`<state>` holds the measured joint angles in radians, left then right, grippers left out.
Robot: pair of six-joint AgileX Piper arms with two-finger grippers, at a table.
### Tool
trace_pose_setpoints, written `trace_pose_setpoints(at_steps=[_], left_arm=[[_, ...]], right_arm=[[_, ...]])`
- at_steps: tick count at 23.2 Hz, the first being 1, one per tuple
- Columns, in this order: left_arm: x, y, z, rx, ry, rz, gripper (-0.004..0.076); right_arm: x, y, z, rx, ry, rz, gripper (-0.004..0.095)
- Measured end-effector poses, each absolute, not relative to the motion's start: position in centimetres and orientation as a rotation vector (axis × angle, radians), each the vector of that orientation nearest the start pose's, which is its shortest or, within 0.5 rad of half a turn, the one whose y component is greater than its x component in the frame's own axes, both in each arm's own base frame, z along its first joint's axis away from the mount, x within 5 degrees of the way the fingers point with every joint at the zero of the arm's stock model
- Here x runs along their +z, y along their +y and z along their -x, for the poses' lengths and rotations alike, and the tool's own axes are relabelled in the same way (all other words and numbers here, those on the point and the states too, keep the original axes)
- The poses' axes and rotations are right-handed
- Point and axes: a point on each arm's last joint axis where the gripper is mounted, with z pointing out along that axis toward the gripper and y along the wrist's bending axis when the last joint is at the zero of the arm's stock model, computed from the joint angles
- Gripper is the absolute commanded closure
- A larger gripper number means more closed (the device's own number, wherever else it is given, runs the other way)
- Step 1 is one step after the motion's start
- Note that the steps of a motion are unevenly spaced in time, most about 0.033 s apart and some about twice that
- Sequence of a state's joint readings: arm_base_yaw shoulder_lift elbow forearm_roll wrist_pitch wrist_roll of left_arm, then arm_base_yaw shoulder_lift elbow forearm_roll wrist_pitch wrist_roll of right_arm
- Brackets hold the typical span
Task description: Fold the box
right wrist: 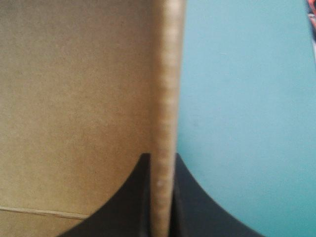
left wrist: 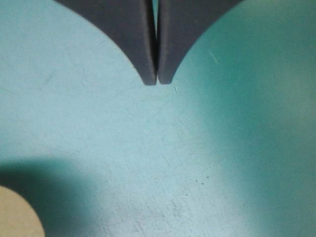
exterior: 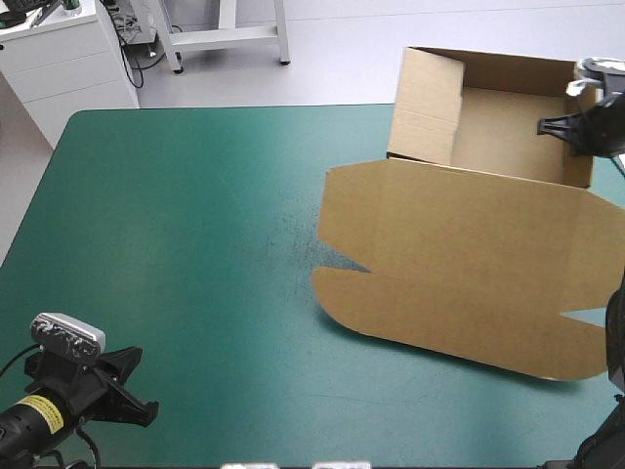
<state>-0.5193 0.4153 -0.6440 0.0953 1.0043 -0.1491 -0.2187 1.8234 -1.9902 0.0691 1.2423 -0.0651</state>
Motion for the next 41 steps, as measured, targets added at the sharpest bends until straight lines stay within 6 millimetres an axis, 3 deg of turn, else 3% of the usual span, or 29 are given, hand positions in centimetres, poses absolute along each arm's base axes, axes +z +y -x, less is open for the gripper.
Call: trace_pose_setpoints(at_steps=[4, 9, 13, 14, 17, 20, 24, 25, 26, 27, 28, 29, 30, 32, 35, 41], left_arm=[[31.4, -2.3, -5.5, -0.239, 2.224, -0.432, 0.0756], [31.4, -2.3, -5.5, -0.239, 2.224, -0.432, 0.0756], [31.4, -2.1, -5.6, -0.209, 2.213, -0.434, 0.0756], [31.4, -2.1, -5.6, -0.198, 2.209, -0.435, 0.0756], [31.5, -1.9, -5.8, -0.166, 2.192, -0.437, 0.0756], [31.7, -2.0, -5.9, -0.17, 2.171, -0.436, 0.0756], [31.9, -2.0, -6.1, -0.164, 2.134, -0.435, 0.0756], [32.0, -1.9, -6.1, -0.159, 2.131, -0.436, 0.0756], [32.0, -1.9, -6.1, -0.158, 2.13, -0.436, 0.0756], [32.0, -1.9, -6.1, -0.154, 2.129, -0.436, 0.0756], [32.0, -1.9, -6.1, -0.148, 2.127, -0.437, 0.0756], [32.0, -1.9, -6.1, -0.148, 2.126, -0.437, 0.0756], [32.0, -1.9, -6.1, -0.148, 2.124, -0.437, 0.0756], [32.1, -1.9, -6.2, -0.152, 2.112, -0.436, 0.0756], [32.2, -2.0, -6.2, -0.165, 2.106, -0.433, 0.0756], [32.2, -2.3, -6.2, -0.21, 2.102, -0.42, 0.0756]], right_arm=[[36.9, -15.4, -38.1, -0.096, 2.599, -0.381, 0.0931], [33.7, -18.8, -38.5, -0.098, 2.665, -0.471, 0.0853], [31.1, -19.6, -39.4, -0.088, 2.727, -0.449, 0.058], [30.6, -19.7, -39.6, -0.08, 2.737, -0.452, 0.0405], [29.7, -19.8, -39.9, -0.059, 2.752, -0.453, 0.0145], [29.7, -20.0, -39.9, -0.092, 2.76, -0.449, 0.0079], [30.9, -19.9, -39.3, -0.121, 2.735, -0.47, 0.0099], [32.7, -19.3, -38.7, -0.097, 2.687, -0.469, 0.0177], [35.1, -18.5, -37.7, -0.075, 2.624, -0.47, 0.0292], [37.0, -17.7, -36.6, -0.054, 2.575, -0.474, 0.0546], [39.6, -16.2, -34.5, -0.021, 2.514, -0.467, 0.0702], [40.8, -15.2, -33.2, -0.012, 2.491, -0.449, 0.093], [42.3, -13.1, -30.8, -0.014, 2.47, -0.39, 0.0908], [43.6, -9.6, -26.9, 0.007, 2.456, -0.302, 0.0911], [43.4, -4.8, -20.9, 0.026, 2.383, -0.15, 0.0912], [42.1, -0.7, -13.2, 0.023, 2.157, 0.047, 0.0912]])
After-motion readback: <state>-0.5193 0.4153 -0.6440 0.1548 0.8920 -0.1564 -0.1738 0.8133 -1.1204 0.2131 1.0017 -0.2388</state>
